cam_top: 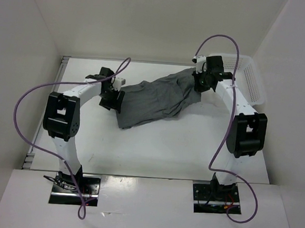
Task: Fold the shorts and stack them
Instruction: Fold the shorts
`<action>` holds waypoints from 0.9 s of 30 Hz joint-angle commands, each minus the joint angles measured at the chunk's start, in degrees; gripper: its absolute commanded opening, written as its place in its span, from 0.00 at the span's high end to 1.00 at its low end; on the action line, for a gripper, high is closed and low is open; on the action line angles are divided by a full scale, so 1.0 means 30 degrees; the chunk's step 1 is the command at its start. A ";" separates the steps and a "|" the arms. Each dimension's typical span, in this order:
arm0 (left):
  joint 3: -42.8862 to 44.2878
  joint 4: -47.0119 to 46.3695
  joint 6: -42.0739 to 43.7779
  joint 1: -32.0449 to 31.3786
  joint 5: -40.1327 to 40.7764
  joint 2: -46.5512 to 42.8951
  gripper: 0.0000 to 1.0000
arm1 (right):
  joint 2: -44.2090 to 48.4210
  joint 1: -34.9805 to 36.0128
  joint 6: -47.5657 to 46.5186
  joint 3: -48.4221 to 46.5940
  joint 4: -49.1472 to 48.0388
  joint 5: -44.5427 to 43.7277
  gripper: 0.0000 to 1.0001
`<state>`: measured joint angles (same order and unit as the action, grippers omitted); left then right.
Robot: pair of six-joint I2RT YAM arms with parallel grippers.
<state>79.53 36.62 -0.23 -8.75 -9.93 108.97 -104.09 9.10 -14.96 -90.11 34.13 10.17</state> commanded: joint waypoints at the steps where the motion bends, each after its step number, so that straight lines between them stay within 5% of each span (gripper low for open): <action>1: 0.1262 -0.0488 0.0076 -0.0653 -0.1814 0.1113 0.31 | 0.1532 -0.0630 -0.1046 -0.1225 -0.0214 -0.1514 1.00; 9: 0.4192 -0.0928 0.0076 -0.1914 -0.3952 0.5009 0.31 | 0.1126 -0.0020 -0.2449 -0.2775 0.0196 -0.2711 1.00; 11: 0.4953 -0.0928 0.0076 -0.2180 -0.4244 0.5540 0.37 | 0.0715 0.1379 -0.2979 -0.3447 0.0575 -0.3330 1.00; 17: 0.5980 -0.0547 0.0076 -0.3147 -0.4423 0.6656 0.74 | -0.1188 0.5568 -0.2806 -0.5530 0.1075 -0.4503 1.00; 27: 0.5280 -0.1074 0.0076 -0.2622 -0.4042 0.5721 0.81 | -0.3503 0.9122 -0.2220 -0.5649 0.1280 -0.5091 1.00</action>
<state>96.73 33.80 -0.67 -17.69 -22.33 126.69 -114.50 36.71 -22.44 -105.82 38.00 -3.97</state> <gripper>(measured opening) 0.192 0.024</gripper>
